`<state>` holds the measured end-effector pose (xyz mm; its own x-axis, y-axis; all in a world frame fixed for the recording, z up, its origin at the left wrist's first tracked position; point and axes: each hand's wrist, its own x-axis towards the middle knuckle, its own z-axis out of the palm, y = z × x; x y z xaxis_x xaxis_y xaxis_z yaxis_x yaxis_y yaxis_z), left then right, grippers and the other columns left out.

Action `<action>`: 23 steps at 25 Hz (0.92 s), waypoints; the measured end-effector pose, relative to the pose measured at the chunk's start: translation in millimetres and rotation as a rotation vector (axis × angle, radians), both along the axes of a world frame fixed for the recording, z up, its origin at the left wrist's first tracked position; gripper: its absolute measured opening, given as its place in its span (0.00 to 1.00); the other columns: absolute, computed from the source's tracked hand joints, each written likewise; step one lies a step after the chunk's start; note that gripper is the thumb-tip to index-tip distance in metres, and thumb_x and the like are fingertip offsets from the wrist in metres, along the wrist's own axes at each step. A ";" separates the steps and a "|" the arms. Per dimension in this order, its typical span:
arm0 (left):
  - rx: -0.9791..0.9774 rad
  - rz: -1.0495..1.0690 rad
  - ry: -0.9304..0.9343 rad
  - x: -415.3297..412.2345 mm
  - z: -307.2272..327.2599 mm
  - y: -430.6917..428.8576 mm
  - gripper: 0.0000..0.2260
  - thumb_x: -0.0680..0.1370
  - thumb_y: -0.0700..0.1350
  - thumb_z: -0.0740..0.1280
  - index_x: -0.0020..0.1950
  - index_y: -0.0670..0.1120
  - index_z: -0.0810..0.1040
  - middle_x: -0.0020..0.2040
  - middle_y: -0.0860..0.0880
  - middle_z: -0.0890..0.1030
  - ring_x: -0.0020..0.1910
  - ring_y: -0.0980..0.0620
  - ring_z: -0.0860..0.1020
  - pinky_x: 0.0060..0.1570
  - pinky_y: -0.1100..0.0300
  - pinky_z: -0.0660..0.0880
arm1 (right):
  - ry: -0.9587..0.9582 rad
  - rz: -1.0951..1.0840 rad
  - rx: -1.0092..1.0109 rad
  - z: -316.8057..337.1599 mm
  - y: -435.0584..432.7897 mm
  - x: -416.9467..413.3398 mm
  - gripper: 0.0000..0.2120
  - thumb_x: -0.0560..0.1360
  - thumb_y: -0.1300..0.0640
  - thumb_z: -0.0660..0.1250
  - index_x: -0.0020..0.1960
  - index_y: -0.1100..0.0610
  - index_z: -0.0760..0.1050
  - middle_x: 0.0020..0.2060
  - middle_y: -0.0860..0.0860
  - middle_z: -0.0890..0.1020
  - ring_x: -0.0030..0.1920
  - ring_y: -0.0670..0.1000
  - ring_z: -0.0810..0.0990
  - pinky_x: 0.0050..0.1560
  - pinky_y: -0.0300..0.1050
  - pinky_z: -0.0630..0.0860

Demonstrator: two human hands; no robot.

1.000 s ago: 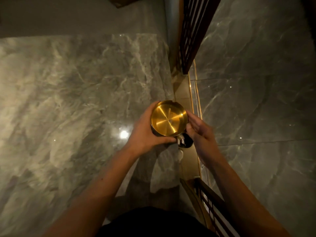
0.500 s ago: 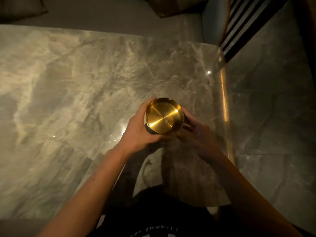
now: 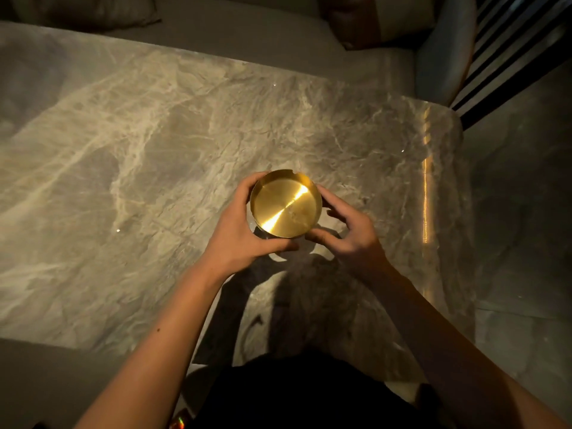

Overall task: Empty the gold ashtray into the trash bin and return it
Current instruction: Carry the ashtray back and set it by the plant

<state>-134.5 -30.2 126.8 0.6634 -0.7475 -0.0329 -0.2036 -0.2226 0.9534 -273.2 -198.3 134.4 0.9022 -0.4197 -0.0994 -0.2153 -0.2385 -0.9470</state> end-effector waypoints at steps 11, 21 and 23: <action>0.055 0.060 -0.099 -31.6 14.3 -19.2 0.45 0.60 0.55 0.83 0.73 0.50 0.68 0.70 0.53 0.72 0.70 0.51 0.71 0.69 0.46 0.70 | 0.030 0.067 0.069 -13.2 -35.9 -23.3 0.33 0.69 0.50 0.75 0.67 0.30 0.67 0.61 0.25 0.74 0.64 0.31 0.71 0.59 0.23 0.69; 0.064 0.141 -0.068 -5.2 7.1 32.3 0.47 0.59 0.54 0.83 0.74 0.47 0.68 0.69 0.49 0.73 0.70 0.50 0.72 0.69 0.46 0.71 | 0.036 0.110 0.041 -18.5 8.8 16.9 0.32 0.67 0.43 0.73 0.69 0.31 0.67 0.65 0.36 0.76 0.66 0.37 0.73 0.62 0.34 0.71; 0.053 0.126 -0.059 19.0 5.4 54.7 0.46 0.59 0.54 0.83 0.74 0.48 0.68 0.69 0.50 0.73 0.70 0.52 0.72 0.70 0.48 0.71 | 0.022 0.105 0.066 -20.2 31.7 38.2 0.33 0.68 0.44 0.75 0.70 0.35 0.68 0.66 0.41 0.76 0.66 0.37 0.73 0.60 0.28 0.70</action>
<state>-115.4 24.5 132.2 0.7539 -0.6564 -0.0279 -0.2265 -0.2995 0.9268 -235.0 -166.6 114.3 0.9381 -0.3149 -0.1444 -0.2136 -0.1977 -0.9567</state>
